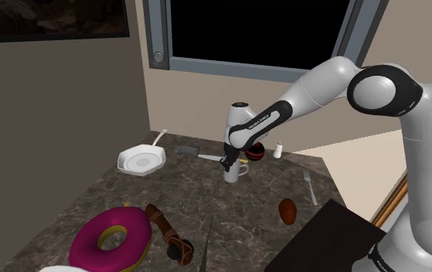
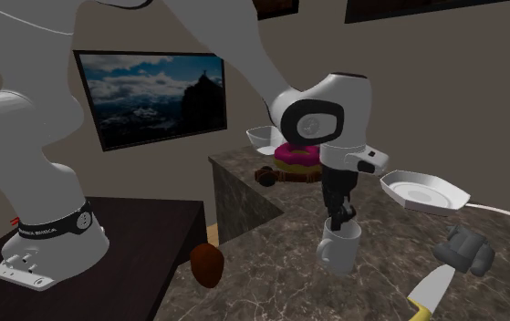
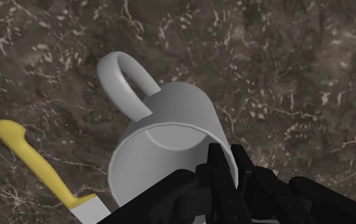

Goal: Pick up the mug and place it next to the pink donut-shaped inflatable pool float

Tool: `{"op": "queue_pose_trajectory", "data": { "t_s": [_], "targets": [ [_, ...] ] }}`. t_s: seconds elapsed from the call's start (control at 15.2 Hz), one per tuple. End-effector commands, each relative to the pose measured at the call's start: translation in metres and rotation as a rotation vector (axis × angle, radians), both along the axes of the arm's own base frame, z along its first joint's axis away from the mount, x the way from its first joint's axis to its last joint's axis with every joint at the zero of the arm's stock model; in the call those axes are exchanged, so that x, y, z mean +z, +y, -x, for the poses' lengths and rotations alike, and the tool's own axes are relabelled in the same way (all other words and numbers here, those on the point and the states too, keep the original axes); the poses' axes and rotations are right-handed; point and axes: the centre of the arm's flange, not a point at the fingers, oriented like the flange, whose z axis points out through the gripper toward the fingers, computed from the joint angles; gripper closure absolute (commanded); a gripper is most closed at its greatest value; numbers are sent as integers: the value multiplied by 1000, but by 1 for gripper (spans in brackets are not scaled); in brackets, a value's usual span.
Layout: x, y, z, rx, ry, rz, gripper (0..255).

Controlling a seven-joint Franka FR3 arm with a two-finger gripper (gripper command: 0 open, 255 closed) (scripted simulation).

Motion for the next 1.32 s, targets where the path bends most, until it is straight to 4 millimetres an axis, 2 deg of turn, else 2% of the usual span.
{"op": "queue_pose_trajectory", "data": {
  "t_s": [0.0,1.25],
  "targets": [
    [11,0,1,0,0,0,255],
    [111,0,1,0,0,0,255]
  ]
}}
